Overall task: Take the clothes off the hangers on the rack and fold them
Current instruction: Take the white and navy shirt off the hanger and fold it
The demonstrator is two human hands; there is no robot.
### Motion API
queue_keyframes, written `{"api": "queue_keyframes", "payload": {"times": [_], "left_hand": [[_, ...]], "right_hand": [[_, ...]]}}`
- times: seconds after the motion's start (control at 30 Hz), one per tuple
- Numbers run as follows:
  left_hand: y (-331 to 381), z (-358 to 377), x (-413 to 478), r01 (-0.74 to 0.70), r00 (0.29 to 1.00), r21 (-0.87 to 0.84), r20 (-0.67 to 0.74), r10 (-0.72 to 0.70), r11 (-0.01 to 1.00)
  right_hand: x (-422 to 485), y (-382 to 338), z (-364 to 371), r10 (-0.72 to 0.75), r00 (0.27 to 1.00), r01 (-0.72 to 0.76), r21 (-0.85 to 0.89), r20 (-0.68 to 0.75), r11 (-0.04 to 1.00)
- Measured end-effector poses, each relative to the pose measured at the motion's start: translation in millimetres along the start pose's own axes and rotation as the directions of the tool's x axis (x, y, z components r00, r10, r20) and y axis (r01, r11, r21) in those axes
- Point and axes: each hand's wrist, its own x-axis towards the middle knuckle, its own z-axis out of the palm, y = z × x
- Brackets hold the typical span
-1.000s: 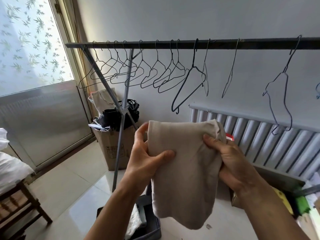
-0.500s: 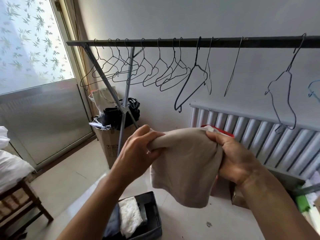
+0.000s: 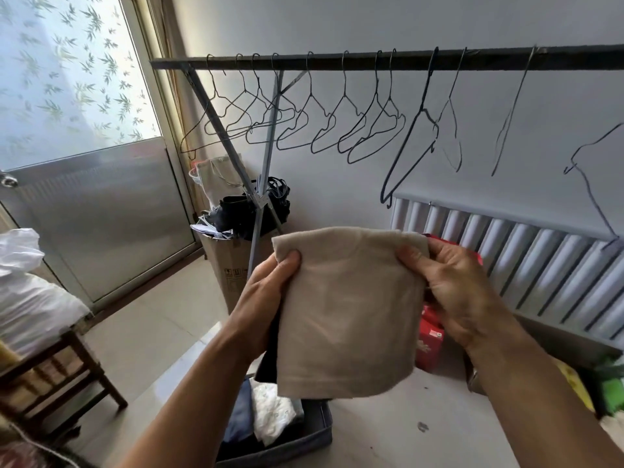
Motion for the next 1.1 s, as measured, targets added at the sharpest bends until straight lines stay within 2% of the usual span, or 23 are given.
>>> {"api": "queue_keyframes", "payload": {"times": [0.13, 0.27, 0.37, 0.43, 0.5, 0.6, 0.67, 0.73, 0.8, 0.83, 0.9, 0.97, 1.03, 1.1], "left_hand": [[-9.5, -24.3, -0.8, 0.117, 0.991, -0.143, -0.044, -0.124, 0.983], [-15.8, -45.5, 3.6, 0.160, 0.982, -0.208, -0.063, -0.177, 0.965], [-20.0, -66.3, 7.9, 0.209, 0.968, -0.247, -0.084, -0.236, 0.946], [-21.4, -80.4, 11.4, 0.240, 0.959, -0.249, -0.090, -0.269, 0.938], [-24.0, -93.0, 14.5, 0.266, 0.949, -0.247, -0.100, -0.298, 0.932], [-33.1, -115.2, 20.1, 0.287, 0.931, -0.204, -0.170, -0.322, 0.936], [-39.3, -127.4, 23.4, 0.294, 0.919, -0.179, -0.218, -0.330, 0.939], [-45.2, -138.9, 27.8, 0.335, 0.895, -0.219, -0.231, -0.382, 0.917], [-49.3, -151.2, 31.8, 0.391, 0.867, -0.269, -0.212, -0.450, 0.880], [-50.9, -154.6, 32.4, 0.431, 0.857, -0.246, -0.190, -0.479, 0.868], [-62.6, -165.0, 37.6, 0.478, 0.851, -0.084, -0.202, -0.484, 0.875], [-78.2, -172.3, 47.1, 0.450, 0.864, 0.038, -0.269, -0.425, 0.892], [-95.1, -176.9, 61.2, 0.406, 0.862, 0.123, -0.381, -0.335, 0.905], [-110.8, -179.2, 76.4, 0.370, 0.863, 0.181, -0.431, -0.265, 0.911]], "right_hand": [[9.1, 26.6, 25.0, -0.164, 0.972, 0.124, -0.226, -0.166, 0.966], [13.8, 49.5, 49.1, -0.149, 0.973, 0.105, -0.235, -0.179, 0.966], [17.2, 64.4, 62.3, 0.104, 0.992, -0.104, 0.003, -0.077, 0.995], [13.9, 78.4, 66.7, 0.293, 0.954, -0.301, 0.179, 0.069, 0.937], [11.1, 99.5, 69.1, 0.377, 0.899, -0.425, 0.235, 0.224, 0.874], [15.4, 127.5, 72.3, 0.423, 0.833, -0.520, 0.242, 0.357, 0.819], [21.4, 135.1, 81.7, 0.451, 0.818, -0.513, 0.097, 0.358, 0.853], [32.5, 142.9, 94.3, 0.459, 0.854, -0.469, -0.020, 0.244, 0.883], [46.6, 155.7, 105.8, 0.453, 0.881, -0.454, -0.028, 0.138, 0.891], [50.8, 161.1, 109.7, 0.449, 0.888, -0.451, 0.000, 0.104, 0.892], [63.0, 173.7, 117.9, 0.448, 0.890, -0.454, 0.056, 0.088, 0.889], [78.3, 183.6, 125.6, 0.459, 0.878, -0.473, 0.095, 0.136, 0.876], [96.6, 193.7, 133.2, 0.479, 0.863, -0.492, 0.057, 0.159, 0.868], [114.3, 207.2, 140.6, 0.467, 0.878, -0.465, -0.047, 0.100, 0.884]]}}
